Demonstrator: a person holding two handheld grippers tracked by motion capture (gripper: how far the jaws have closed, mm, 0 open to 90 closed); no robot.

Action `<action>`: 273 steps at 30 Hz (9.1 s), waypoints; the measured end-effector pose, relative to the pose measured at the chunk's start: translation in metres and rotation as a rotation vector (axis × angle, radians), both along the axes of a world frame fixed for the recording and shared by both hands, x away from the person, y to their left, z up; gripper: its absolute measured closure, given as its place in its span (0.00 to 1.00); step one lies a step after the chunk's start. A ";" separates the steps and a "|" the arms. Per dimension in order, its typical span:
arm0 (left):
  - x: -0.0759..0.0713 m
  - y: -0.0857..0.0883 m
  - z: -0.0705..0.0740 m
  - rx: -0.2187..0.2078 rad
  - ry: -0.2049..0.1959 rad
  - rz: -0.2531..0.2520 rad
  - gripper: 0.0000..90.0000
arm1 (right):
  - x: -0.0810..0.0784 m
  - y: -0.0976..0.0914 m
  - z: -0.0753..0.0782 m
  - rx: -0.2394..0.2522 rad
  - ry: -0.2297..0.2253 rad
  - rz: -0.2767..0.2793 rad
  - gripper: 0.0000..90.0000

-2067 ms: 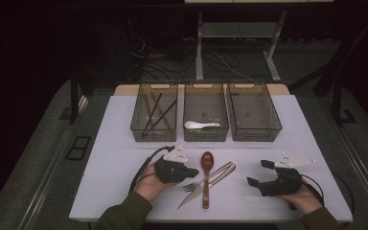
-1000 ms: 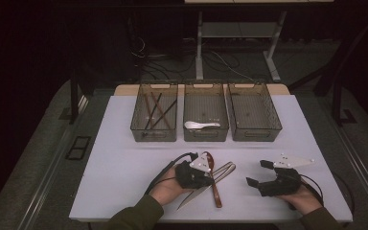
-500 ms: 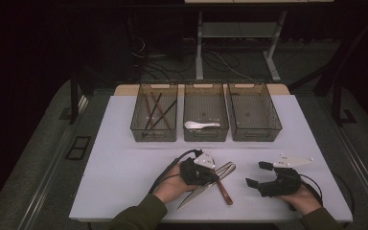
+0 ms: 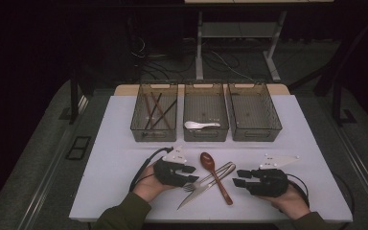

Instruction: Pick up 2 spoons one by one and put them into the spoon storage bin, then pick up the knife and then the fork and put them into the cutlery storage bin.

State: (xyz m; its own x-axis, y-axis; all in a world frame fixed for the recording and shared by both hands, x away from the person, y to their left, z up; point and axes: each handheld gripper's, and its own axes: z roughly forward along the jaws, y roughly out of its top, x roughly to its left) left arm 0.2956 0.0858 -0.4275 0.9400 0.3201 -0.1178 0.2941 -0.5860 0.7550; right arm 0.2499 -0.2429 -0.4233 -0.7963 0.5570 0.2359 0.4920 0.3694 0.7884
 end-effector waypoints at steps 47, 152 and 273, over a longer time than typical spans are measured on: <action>-0.016 0.080 -0.011 -0.076 -0.043 0.214 0.17 | 0.027 0.009 -0.020 -0.334 -0.019 -0.077 1.00; -0.016 0.077 -0.014 -0.137 -0.031 0.210 0.00 | 0.123 0.070 0.061 -0.088 -0.103 -0.060 0.90; -0.019 0.073 -0.014 -0.140 -0.028 0.176 0.00 | 0.058 0.039 -0.014 -0.240 -0.009 0.086 1.00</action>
